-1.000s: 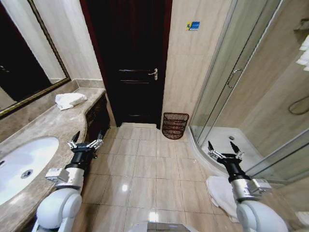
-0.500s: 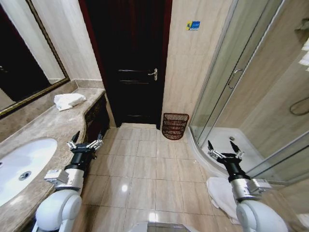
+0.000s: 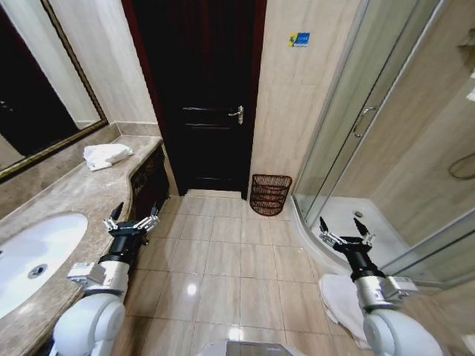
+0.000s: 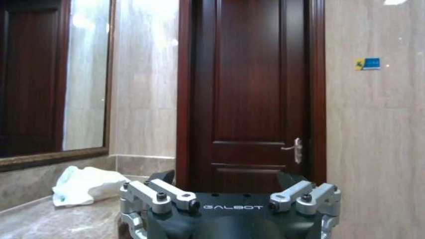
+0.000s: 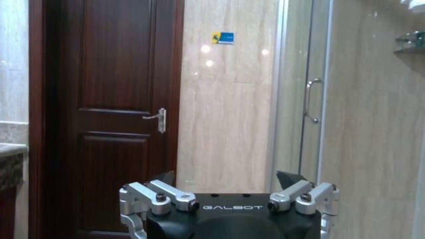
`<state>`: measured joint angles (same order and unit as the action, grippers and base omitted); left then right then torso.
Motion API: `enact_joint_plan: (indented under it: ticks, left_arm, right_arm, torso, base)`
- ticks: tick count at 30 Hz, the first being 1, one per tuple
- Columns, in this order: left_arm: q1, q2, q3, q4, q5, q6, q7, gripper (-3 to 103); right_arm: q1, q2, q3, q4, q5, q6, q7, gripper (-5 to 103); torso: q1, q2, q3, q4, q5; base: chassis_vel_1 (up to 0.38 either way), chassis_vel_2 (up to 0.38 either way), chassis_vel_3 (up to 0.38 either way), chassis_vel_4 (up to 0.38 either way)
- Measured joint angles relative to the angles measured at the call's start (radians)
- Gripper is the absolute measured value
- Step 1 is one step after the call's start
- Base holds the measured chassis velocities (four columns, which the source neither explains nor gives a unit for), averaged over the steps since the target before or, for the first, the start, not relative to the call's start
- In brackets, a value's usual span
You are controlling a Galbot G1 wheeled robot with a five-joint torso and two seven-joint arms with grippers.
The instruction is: Discard the used towel into the hamper.
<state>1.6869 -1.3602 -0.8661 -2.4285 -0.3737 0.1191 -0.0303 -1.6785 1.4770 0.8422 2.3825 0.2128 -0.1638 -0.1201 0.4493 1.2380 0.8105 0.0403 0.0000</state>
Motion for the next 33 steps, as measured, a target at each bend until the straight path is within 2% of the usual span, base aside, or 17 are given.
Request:
enact_joint_plan:
  ticks: [13, 19, 20, 23, 33]
  left_arm:
    - [0.002, -0.001, -0.001, 0.006, 0.007, -0.010, 0.009, 100]
    - [0.006, -0.003, 0.000, 0.015, 0.013, -0.033, 0.011, 100]
    - [0.006, -0.003, 0.000, 0.022, 0.017, -0.055, 0.011, 100]
    - [0.006, -0.003, 0.000, 0.029, 0.024, -0.076, 0.012, 100]
    - [0.014, -0.013, 0.001, 0.030, 0.032, -0.088, 0.015, 100]
  right_arm:
    - [0.004, 0.000, -0.001, -0.005, 0.003, 0.006, 0.000, 100]
    - [0.001, 0.001, 0.000, -0.011, 0.003, 0.015, 0.003, 100]
    - [0.000, 0.001, 0.001, -0.012, 0.003, 0.016, 0.003, 100]
    - [0.001, 0.002, 0.000, -0.012, 0.003, 0.016, 0.003, 100]
    - [-0.003, 0.005, -0.002, -0.018, 0.002, 0.021, 0.003, 100]
  torso:
    - [0.000, 0.000, 0.000, 0.0001, 0.0001]
    - [0.000, 0.000, 0.000, 0.0004, 0.0000]
    - [0.000, 0.000, 0.000, 0.0003, 0.0000]
    - [0.000, 0.000, 0.000, 0.0001, 0.0000]
    - [0.000, 0.000, 0.000, 0.0001, -0.0001]
  base:
    - [0.019, 0.103, 0.112, 0.026]
    - [0.006, 0.180, 0.168, -0.006]
    - [-0.027, 0.134, 0.152, -0.035]
    - [-0.059, 0.102, 0.103, -0.075]
    - [-0.076, 0.078, 0.072, -0.078]
